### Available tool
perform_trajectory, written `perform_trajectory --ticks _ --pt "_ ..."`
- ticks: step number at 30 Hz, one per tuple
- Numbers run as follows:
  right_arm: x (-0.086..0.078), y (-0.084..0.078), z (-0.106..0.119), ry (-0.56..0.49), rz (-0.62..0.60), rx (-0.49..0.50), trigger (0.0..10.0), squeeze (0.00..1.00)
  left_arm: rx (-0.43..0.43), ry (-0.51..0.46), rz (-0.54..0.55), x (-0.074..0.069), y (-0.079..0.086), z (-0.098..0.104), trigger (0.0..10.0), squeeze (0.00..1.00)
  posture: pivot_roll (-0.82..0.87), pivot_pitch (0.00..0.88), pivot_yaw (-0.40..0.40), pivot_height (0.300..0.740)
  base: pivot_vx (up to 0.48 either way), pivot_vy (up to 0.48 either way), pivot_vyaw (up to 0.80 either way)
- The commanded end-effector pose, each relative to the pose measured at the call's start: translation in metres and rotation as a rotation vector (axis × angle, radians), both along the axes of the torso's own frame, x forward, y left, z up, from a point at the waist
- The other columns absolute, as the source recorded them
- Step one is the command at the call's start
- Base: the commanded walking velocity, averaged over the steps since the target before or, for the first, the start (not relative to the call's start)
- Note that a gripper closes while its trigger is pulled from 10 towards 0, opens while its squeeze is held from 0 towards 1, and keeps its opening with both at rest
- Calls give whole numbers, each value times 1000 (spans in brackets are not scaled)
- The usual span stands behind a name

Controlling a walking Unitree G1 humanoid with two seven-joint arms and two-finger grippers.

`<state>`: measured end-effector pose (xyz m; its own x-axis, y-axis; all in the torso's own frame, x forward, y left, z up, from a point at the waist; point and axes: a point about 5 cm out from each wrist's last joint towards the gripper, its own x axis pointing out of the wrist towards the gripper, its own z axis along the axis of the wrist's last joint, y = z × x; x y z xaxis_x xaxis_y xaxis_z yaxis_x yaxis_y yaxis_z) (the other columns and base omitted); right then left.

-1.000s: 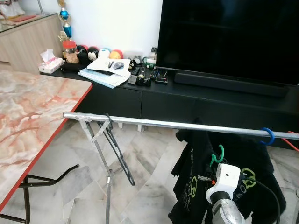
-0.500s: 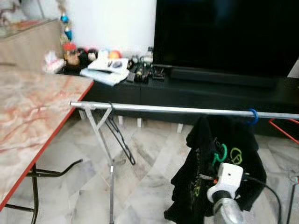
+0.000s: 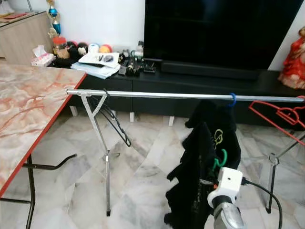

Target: Hang hanger

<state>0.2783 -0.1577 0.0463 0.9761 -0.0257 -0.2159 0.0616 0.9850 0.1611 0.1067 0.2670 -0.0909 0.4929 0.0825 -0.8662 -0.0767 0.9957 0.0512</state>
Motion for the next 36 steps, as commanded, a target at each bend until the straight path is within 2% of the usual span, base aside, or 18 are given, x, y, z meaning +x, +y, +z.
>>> perform_trajectory --ticks 1,27,36 --pt "-1 -10 -1 5 -27 -11 10000 0 -8 20 10 -5 -1 -2 10000 0 80 65 -37 740 -289 0 0" --pt "3 -13 -3 24 -30 -33 10000 0 -13 8 17 -1 -1 -1 10000 0 87 83 -46 740 -286 0 0" --pt "2 -10 -7 52 -16 -49 10000 0 -6 8 17 0 0 -1 10000 0 91 86 -46 740 0 0 0"
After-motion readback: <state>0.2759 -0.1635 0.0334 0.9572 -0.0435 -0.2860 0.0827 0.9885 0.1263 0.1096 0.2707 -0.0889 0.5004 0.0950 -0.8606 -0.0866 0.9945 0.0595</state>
